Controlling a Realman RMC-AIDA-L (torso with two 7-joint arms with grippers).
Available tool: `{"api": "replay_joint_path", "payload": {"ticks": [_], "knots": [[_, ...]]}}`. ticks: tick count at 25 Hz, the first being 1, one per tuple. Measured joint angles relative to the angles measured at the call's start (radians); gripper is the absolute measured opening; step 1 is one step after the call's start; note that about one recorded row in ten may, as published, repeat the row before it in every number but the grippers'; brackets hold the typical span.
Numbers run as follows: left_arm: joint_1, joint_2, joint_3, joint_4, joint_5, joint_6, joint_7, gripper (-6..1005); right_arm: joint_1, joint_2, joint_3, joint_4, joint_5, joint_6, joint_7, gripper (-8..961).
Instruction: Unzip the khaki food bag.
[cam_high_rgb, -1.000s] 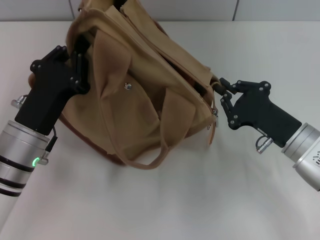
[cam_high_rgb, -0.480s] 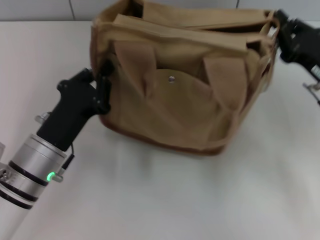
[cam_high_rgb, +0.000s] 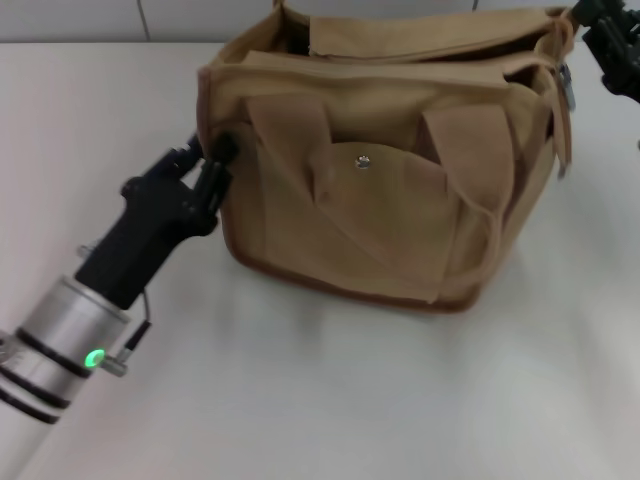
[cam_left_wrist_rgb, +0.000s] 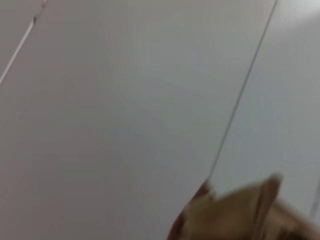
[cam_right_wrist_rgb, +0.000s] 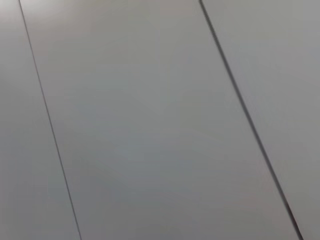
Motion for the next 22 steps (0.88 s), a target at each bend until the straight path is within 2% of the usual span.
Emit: {"api": "replay_joint_path", "payload": {"ticks": [2,3,5,7,8,9,10,11,12,13,14,15,16,17,19,20,21,22], "knots": [[0.022,0.004,0.022,0.06,0.019,0.109,0.0,315,-0.038,-0.009,-0.003,-0.005,0.005,-0.083,0.034,274],[0.029,0.005,0.029,0.08,0.026,0.14,0.0,350,-0.038,-0.009,-0.003,-0.005,0.005,-0.083,0.034,314],[0.039,0.006,0.037,0.111,0.037,0.191,0.0,421,-0.064,-0.021,-0.017,-0.025,0.0,-0.168,0.075,395],[0.086,0.012,0.073,0.284,0.052,0.304,-0.041,492,-0.089,-0.031,-0.068,-0.069,-0.017,-0.265,0.119,476],[0.097,0.014,0.09,0.333,0.054,0.318,-0.068,527,-0.104,-0.035,-0.125,-0.105,-0.029,-0.329,0.143,516],[0.097,0.014,0.09,0.333,0.054,0.318,-0.068,556,-0.113,-0.037,-0.165,-0.129,-0.035,-0.368,0.155,557],[0.11,0.021,0.109,0.388,0.053,0.332,-0.107,585,-0.128,-0.039,-0.247,-0.169,-0.04,-0.42,0.165,597],[0.139,0.049,0.214,0.525,0.054,0.357,-0.217,614,-0.138,-0.04,-0.299,-0.194,-0.042,-0.456,0.166,611],[0.151,0.072,0.285,0.577,0.055,0.374,-0.265,643,-0.164,-0.038,-0.434,-0.247,-0.044,-0.542,0.155,625],[0.151,0.072,0.285,0.577,0.055,0.374,-0.265,672,-0.164,-0.038,-0.434,-0.247,-0.044,-0.542,0.155,639],[0.151,0.072,0.285,0.577,0.055,0.374,-0.265,701,-0.177,-0.036,-0.503,-0.269,-0.044,-0.588,0.131,653],[0.158,0.096,0.353,0.608,0.054,0.396,-0.301,730,-0.189,-0.033,-0.559,-0.282,-0.044,-0.621,0.108,667],[0.162,0.129,0.46,0.624,0.054,0.431,-0.327,738,-0.196,-0.03,-0.603,-0.289,-0.044,-0.639,0.087,682],[0.161,0.135,0.489,0.625,0.054,0.436,-0.329,745,-0.203,-0.022,-0.677,-0.294,-0.044,-0.651,0.057,696],[0.155,0.147,0.57,0.631,0.054,0.439,-0.332,760,-0.201,-0.02,-0.704,-0.294,-0.044,-0.644,0.053,724],[0.155,0.147,0.57,0.631,0.054,0.439,-0.332,768,-0.199,-0.017,-0.731,-0.294,-0.044,-0.637,0.052,738],[0.143,0.148,0.638,0.645,0.054,0.435,-0.344,776,-0.196,-0.015,-0.746,-0.294,-0.044,-0.631,0.052,752],[0.137,0.146,0.66,0.651,0.055,0.432,-0.354,783,-0.187,-0.011,-0.781,-0.295,-0.044,-0.62,0.052,752]]}}
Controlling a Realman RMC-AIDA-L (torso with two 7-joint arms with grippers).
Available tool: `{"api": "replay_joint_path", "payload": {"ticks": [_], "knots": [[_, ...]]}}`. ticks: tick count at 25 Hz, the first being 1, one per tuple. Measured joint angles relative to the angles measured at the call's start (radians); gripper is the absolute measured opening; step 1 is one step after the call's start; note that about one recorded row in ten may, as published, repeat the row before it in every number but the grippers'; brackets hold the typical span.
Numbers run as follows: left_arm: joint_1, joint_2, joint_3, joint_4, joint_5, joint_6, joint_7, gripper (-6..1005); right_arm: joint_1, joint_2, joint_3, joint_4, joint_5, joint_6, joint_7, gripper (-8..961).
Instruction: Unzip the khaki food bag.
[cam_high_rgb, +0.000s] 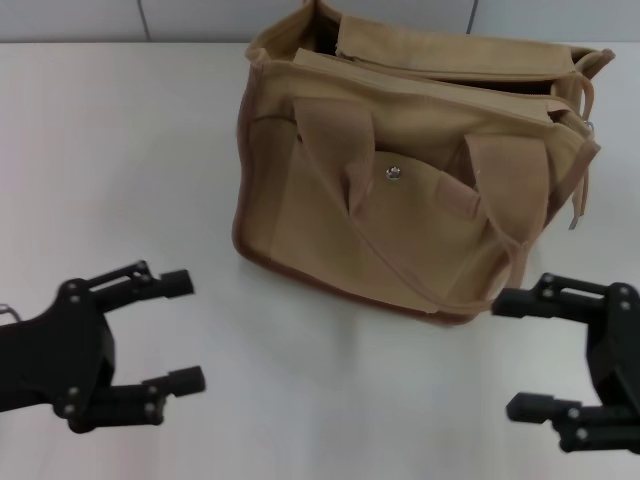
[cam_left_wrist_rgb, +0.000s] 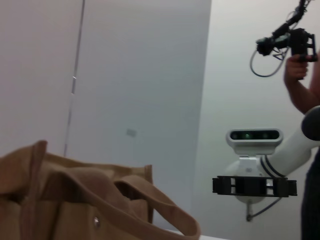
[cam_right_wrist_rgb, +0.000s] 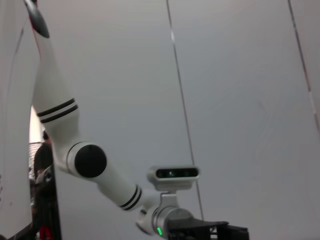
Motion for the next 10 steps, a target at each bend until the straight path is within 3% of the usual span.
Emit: {"api": "replay_joint_path", "payload": {"ticks": [10], "knots": [[-0.022,-0.011,0.037,0.01,0.0,-0.02,-0.023,844,0.015,0.004,-0.03,0.006,0.0,0.022,0.0,752]]}}
